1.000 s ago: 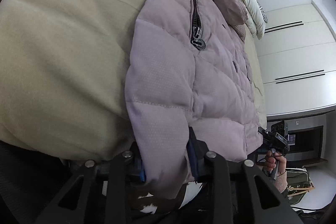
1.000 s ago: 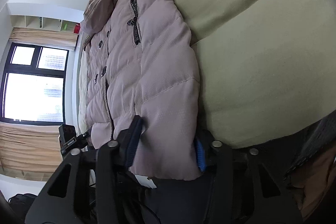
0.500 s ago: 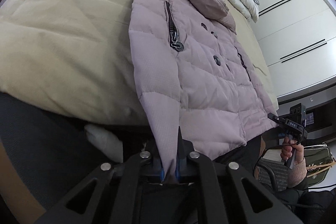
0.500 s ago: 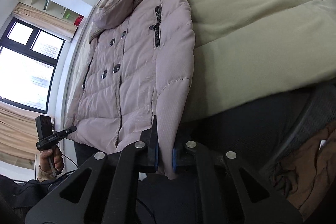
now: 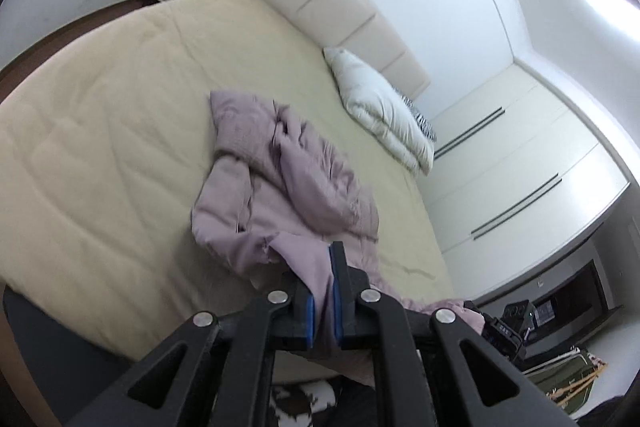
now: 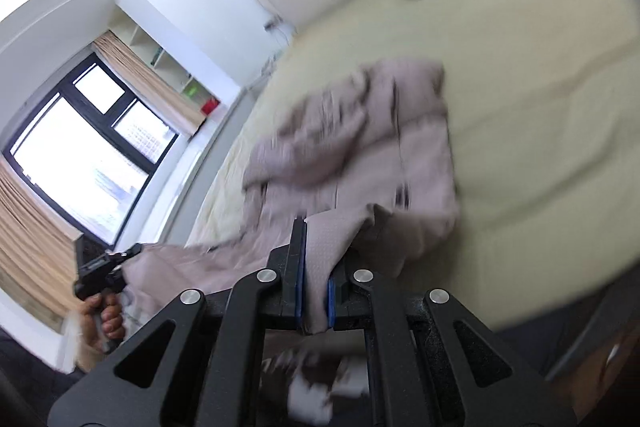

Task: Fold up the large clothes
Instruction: 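Grasp the coat hem with both grippers and lift it, then fold the hem up over the coat toward the collar with both grippers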

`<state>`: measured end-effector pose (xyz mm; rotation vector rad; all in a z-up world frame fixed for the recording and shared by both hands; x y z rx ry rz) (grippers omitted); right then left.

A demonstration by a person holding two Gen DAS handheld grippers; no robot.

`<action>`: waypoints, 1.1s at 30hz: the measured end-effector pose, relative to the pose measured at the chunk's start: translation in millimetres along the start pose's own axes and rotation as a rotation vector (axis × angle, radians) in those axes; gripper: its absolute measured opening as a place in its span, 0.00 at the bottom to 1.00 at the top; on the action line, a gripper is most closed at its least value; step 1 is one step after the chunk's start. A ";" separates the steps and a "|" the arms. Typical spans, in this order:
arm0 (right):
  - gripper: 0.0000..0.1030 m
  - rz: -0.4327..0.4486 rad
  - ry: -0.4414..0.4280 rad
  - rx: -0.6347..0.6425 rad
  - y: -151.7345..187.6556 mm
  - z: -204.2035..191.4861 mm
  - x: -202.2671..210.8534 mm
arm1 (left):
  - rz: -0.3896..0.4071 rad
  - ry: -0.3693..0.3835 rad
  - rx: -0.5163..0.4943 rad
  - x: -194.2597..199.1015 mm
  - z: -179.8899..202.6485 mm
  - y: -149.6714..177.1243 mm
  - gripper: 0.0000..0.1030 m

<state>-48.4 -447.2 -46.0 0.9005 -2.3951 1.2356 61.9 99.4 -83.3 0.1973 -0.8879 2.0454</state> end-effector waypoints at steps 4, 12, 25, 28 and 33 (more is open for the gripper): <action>0.07 0.150 0.045 0.049 -76.4 -11.7 -17.1 | 0.132 0.023 0.004 -26.9 -4.1 -60.9 0.08; 0.07 0.226 0.215 0.091 -195.5 10.0 -99.6 | 0.189 -0.034 -0.032 -107.2 -13.9 -165.2 0.08; 0.07 0.065 0.446 0.090 -276.6 104.3 -327.8 | 0.144 -0.378 -0.124 -268.4 -112.4 -243.0 0.08; 0.07 0.009 0.484 0.096 -260.0 131.5 -364.9 | 0.095 -0.431 -0.143 -300.8 -136.4 -235.7 0.08; 0.08 -0.084 0.482 0.057 -233.7 161.5 -413.8 | 0.024 -0.495 -0.144 -339.1 -166.2 -215.7 0.11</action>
Point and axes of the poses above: each gripper's, at about its wrist camera, not at the fingertips, and x roughly against the way its jaws point, z to its right, y to its underside, the point moved 10 cm from there along -x, roughly the way its jaws point
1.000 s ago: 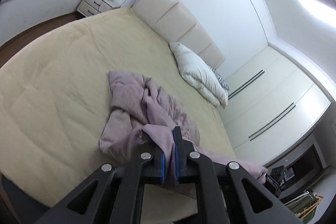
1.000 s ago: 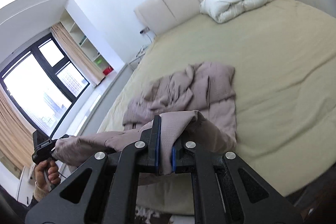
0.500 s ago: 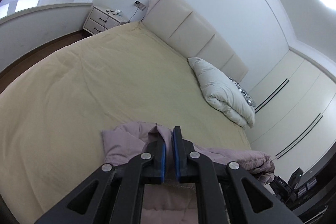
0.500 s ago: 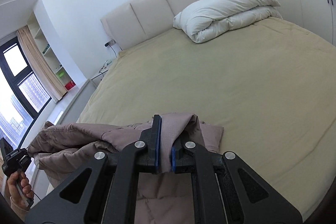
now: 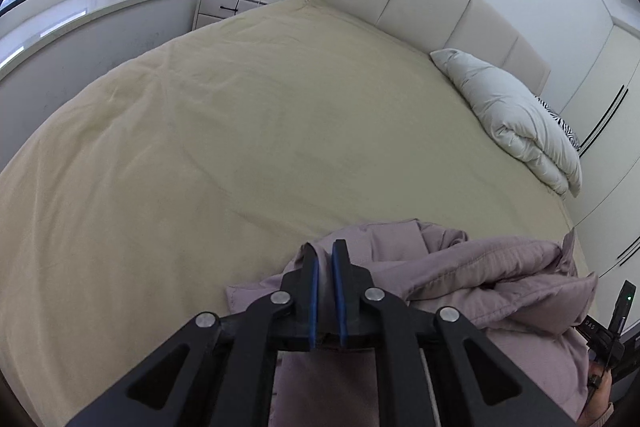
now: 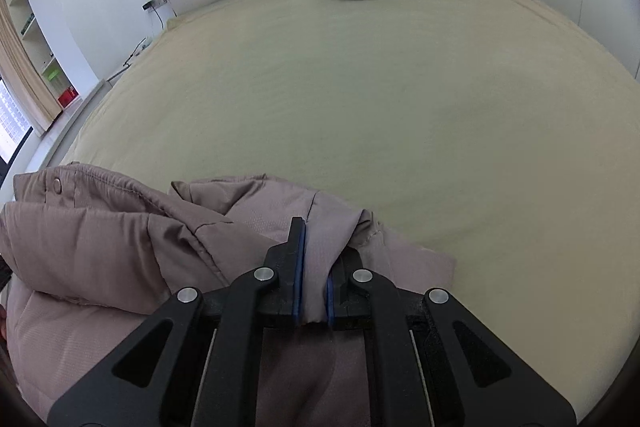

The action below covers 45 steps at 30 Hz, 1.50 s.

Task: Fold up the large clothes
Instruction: 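Fold the hem up over the coat toward the collar with both grippers, then smooth the folded coat flat with both grippers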

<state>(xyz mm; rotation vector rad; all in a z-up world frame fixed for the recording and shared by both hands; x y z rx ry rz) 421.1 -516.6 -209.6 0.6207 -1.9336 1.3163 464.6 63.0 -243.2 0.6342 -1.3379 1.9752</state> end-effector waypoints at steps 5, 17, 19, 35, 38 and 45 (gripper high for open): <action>0.19 0.005 -0.258 -0.206 -4.0 13.1 -1.4 | 0.016 0.063 0.046 28.8 1.3 2.3 0.35; 1.00 -0.005 -0.301 -0.036 15.3 -70.3 47.7 | 0.202 0.099 -0.115 134.1 72.4 1.5 0.67; 1.00 -0.029 -0.267 0.128 20.7 -123.2 45.2 | 0.204 0.097 -0.169 131.1 93.0 8.1 0.67; 0.34 -0.161 -0.114 0.281 18.2 -240.7 -82.6 | -0.012 -0.110 -0.334 -6.8 107.6 16.3 0.67; 0.34 -0.215 -0.129 0.266 10.8 -244.7 -119.2 | -0.035 -0.125 -0.327 -20.8 103.7 16.1 0.68; 0.35 -0.183 -0.114 0.318 17.1 -252.1 -168.5 | -0.039 -0.136 -0.316 -38.5 94.0 23.9 0.71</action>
Point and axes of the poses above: each gripper's, at about its wrist camera, not at the fingertips, and x roughly against the way its jaws point, z to its right, y to its underside, the point moved 10 cm from there along -x, roughly the way its jaws point
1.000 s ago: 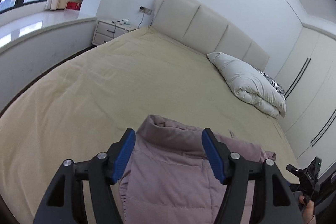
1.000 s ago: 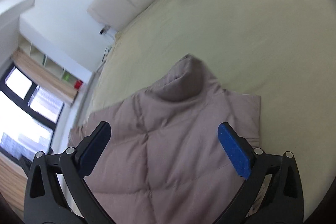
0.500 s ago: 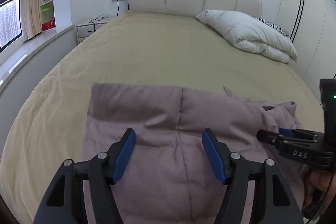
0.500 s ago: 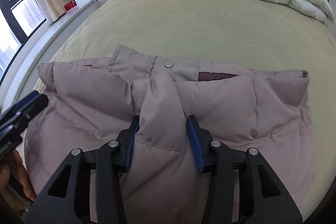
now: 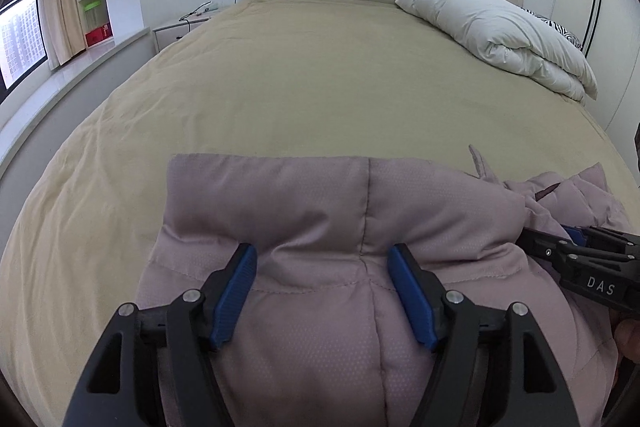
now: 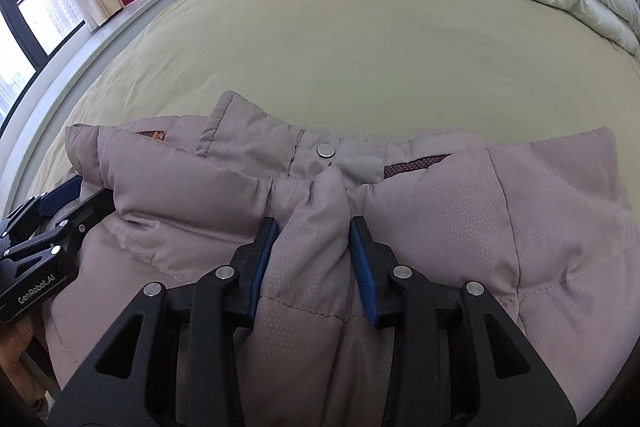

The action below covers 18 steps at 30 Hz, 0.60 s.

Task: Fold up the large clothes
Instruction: 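Smooth the folded coat flat with both grippers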

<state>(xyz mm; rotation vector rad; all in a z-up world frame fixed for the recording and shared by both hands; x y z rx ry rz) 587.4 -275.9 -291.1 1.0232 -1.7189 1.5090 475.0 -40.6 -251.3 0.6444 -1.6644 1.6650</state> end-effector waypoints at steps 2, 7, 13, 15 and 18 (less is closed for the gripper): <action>0.35 0.014 0.007 0.008 0.1 -1.6 -8.6 | -0.005 -0.002 -0.003 -4.8 0.8 1.2 0.72; 0.35 0.033 -0.004 -0.004 16.8 -7.2 -16.8 | -0.006 -0.004 0.002 -11.2 0.7 3.7 0.72; 0.35 0.072 0.042 0.024 27.8 -8.9 -14.7 | -0.007 -0.023 -0.013 -14.2 3.4 4.8 0.73; 0.35 0.075 0.050 0.030 28.8 -7.7 -13.7 | -0.004 -0.027 -0.015 -14.5 2.8 4.5 0.73; 0.35 0.079 0.049 0.024 41.6 2.8 -4.9 | -0.007 -0.028 -0.015 -15.9 3.6 4.2 0.73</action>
Point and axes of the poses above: each gripper's, at about its wrist camera, not at the fingertips, and x roughly against the way its jaws point, z to its right, y to its underside, the point moved 10 cm from there along -x, roughly the way its jaws point
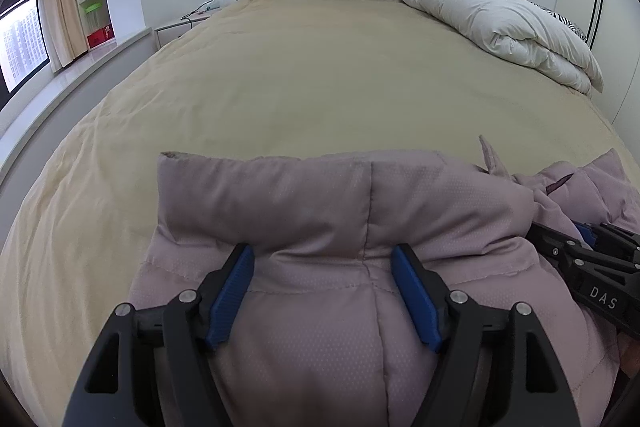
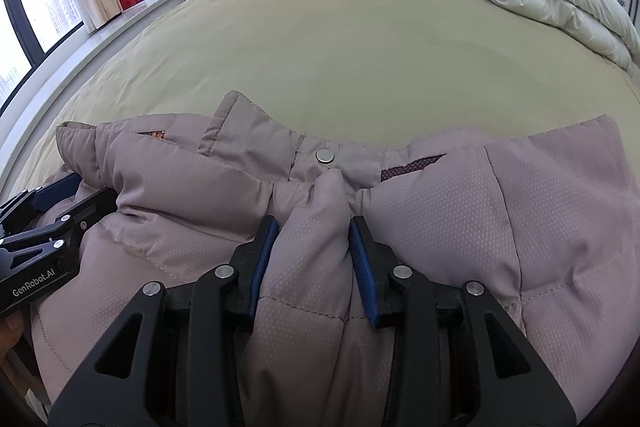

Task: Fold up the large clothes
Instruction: 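Smooth the folded coat flat with both grippers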

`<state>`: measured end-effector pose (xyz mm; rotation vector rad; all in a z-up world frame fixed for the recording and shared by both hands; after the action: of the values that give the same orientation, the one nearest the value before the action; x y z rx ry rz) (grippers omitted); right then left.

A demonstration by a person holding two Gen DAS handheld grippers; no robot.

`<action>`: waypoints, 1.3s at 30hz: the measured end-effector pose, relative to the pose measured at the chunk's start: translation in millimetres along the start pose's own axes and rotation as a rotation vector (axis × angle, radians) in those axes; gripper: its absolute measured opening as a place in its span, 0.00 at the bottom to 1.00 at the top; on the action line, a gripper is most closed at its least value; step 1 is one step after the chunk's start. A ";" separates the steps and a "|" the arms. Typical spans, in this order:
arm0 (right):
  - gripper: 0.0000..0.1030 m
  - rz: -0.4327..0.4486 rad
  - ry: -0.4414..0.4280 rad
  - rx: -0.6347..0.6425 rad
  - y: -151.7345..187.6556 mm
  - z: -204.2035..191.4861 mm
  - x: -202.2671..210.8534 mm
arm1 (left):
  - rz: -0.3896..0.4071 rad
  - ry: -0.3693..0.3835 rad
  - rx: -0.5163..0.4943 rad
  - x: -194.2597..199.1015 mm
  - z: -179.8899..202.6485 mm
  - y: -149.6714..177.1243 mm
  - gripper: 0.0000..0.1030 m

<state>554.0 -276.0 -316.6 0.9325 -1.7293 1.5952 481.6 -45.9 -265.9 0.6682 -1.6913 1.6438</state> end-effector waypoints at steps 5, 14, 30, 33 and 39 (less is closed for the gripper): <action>0.35 -0.016 -0.031 -0.015 1.1 8.1 25.8 | -0.049 0.021 0.012 17.1 -1.6 0.2 0.72; 0.35 0.181 0.119 -0.170 34.8 95.9 144.9 | 0.032 0.022 -0.131 73.9 42.8 21.8 0.76; 0.35 0.075 0.128 -0.164 90.9 122.2 66.9 | 0.042 0.033 -0.091 29.1 43.6 29.4 0.92; 0.35 0.077 0.143 -0.151 94.4 118.2 63.7 | 0.032 0.049 -0.085 30.0 43.2 26.2 0.92; 0.36 0.141 0.049 -0.191 80.7 86.2 126.4 | 0.075 0.027 -0.064 83.8 17.4 21.6 0.89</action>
<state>418.2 -371.5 -268.2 0.6871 -1.9102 1.4939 409.6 -53.8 -215.5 0.5550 -1.7608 1.6349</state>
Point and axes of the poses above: each gripper's, at about its wrist camera, not at the fingertips, and x roughly against the way its jaws point, z to its right, y to its underside, the point moved 10 cm from there along -x, roughly the way its jaws point
